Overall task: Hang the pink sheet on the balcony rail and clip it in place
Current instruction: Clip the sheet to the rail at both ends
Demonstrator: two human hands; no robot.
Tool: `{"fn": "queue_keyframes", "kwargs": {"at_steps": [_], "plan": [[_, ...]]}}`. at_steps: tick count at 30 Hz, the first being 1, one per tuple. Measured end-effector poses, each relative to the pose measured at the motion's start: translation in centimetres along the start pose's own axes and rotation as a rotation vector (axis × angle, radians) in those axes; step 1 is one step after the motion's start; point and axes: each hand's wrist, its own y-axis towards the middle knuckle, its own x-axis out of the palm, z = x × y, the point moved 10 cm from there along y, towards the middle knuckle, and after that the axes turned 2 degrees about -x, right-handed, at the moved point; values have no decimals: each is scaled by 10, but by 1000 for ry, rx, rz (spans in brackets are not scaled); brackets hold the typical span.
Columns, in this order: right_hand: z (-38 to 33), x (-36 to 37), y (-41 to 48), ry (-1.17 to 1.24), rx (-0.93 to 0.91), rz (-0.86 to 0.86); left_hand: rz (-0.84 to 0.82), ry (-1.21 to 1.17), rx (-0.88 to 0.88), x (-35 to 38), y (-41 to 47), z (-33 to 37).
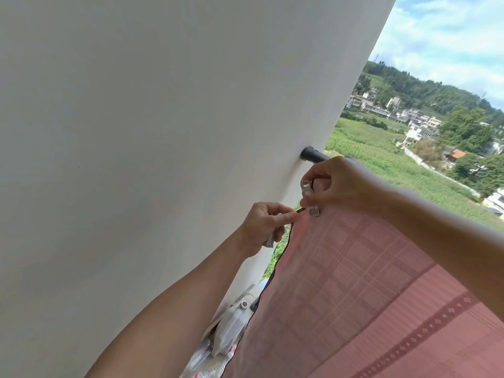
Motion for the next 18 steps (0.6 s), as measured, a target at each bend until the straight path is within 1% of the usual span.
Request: {"fn": "queue_keyframes", "kwargs": {"at_steps": [2, 4, 6, 8, 10, 12, 14, 16, 18], "plan": [[-9, 1, -7, -126, -57, 2, 2, 35, -40, -12, -7, -7], [-16, 5, -13, -250, -118, 7, 15, 29, -116, -30, -16, -18], [-21, 8, -18, -316, -171, 32, 44, 34, -191, -49, -27, -31], [-30, 11, -23, -395, -272, 84, 71, 77, -245, -65, -39, -43], [-45, 12, -33, -452, -396, 203, 75, 115, -278, -77, -52, -54], [-63, 12, -46, -433, -510, 337, 57, 133, -311, -82, -69, -65], [-76, 25, -60, -393, -594, 391, 66, 206, -347, -87, -87, -74], [-78, 50, -69, -346, -617, 349, 127, 274, -383, -94, -102, -81], [-70, 81, -75, -302, -587, 262, 180, 232, -448, -98, -117, -91]]}}
